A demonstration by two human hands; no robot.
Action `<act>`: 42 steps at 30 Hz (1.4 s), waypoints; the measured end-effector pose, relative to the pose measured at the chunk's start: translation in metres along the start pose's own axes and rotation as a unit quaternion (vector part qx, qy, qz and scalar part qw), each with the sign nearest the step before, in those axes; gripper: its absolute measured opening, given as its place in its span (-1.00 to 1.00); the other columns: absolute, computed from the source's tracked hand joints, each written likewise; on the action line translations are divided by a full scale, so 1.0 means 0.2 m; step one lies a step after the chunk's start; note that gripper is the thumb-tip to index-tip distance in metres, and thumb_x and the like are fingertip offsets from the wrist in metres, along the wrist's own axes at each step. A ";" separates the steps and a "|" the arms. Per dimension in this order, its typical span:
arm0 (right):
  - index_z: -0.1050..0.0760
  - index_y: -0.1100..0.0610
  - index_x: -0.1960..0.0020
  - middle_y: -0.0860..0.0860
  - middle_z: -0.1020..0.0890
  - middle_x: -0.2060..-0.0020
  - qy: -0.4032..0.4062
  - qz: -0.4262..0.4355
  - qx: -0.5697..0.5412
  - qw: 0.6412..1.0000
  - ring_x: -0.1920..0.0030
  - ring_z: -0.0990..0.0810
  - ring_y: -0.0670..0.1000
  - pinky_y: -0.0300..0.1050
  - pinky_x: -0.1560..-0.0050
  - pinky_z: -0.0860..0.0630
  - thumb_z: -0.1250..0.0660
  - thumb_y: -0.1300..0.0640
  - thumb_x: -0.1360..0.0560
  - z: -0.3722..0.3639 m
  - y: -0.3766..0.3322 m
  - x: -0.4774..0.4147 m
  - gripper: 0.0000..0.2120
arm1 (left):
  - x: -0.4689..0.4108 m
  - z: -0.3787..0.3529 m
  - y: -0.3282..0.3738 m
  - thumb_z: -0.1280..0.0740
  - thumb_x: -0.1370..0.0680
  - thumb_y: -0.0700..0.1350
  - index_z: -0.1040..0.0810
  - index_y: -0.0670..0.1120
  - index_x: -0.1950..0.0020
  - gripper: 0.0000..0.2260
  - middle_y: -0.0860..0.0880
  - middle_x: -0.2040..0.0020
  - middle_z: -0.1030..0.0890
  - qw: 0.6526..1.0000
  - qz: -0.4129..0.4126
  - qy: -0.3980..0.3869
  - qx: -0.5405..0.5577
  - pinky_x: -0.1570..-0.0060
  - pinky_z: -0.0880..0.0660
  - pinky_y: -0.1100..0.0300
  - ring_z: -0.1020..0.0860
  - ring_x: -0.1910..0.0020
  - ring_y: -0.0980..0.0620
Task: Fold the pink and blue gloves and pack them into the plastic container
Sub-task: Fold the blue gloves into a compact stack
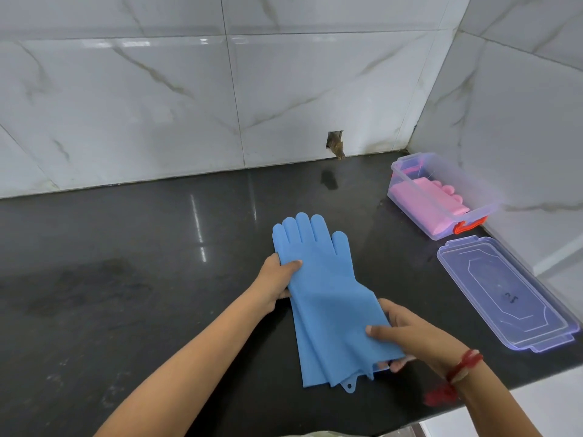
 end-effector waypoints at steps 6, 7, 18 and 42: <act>-0.42 -0.10 -0.07 -0.18 -0.57 0.05 0.147 0.011 0.443 0.884 0.11 -0.55 -0.14 -0.20 0.10 -0.50 -0.26 -0.20 -0.45 0.02 -0.06 0.09 -0.73 | -0.04 0.05 0.10 -0.30 -0.55 -0.01 -0.44 -0.03 -0.24 -0.71 0.01 -0.13 -0.57 0.975 -0.059 0.020 -0.211 0.22 -0.63 0.12 -0.61 -0.01 0.00; -0.42 -0.11 -0.08 -0.20 -0.56 0.04 0.192 0.047 0.443 0.875 0.11 -0.54 -0.15 -0.20 0.10 -0.48 -0.27 -0.20 -0.44 0.03 -0.09 0.07 -0.72 | -0.05 0.06 0.12 -0.31 -0.54 -0.01 -0.42 -0.04 -0.25 -0.70 0.00 -0.13 -0.55 0.970 -0.067 0.035 -0.230 0.23 -0.63 0.12 -0.60 -0.03 -0.02; -0.53 0.11 -0.04 0.00 -0.61 0.12 0.357 0.062 0.136 0.922 0.05 -0.57 0.02 -0.12 0.06 -0.46 -0.35 0.01 -0.45 0.12 -0.24 -0.57 -0.76 | -0.10 0.07 0.10 -0.13 -0.62 -0.11 -0.41 -0.15 -0.10 -0.84 -0.08 -0.09 -0.53 0.965 -0.097 0.066 -0.235 0.22 -0.63 0.09 -0.58 0.00 -0.04; -0.42 0.13 -0.20 0.03 -0.59 0.20 0.356 0.111 0.089 0.924 0.12 -0.60 0.04 0.05 -0.02 -0.60 -0.34 0.13 -0.49 0.14 -0.22 -0.50 -0.70 | -0.03 0.10 0.06 -0.28 -0.54 0.06 -0.19 -0.05 -0.42 -0.48 0.04 -0.01 -0.56 0.855 -0.206 0.216 -0.424 0.16 -0.43 0.15 -0.56 0.10 0.00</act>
Point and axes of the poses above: each hand's wrist, its own x-axis away from the middle knuckle, its own z-axis out of the back of the hand, y = z × x, the point moved 1 cm from there along -x, towards the middle knuckle
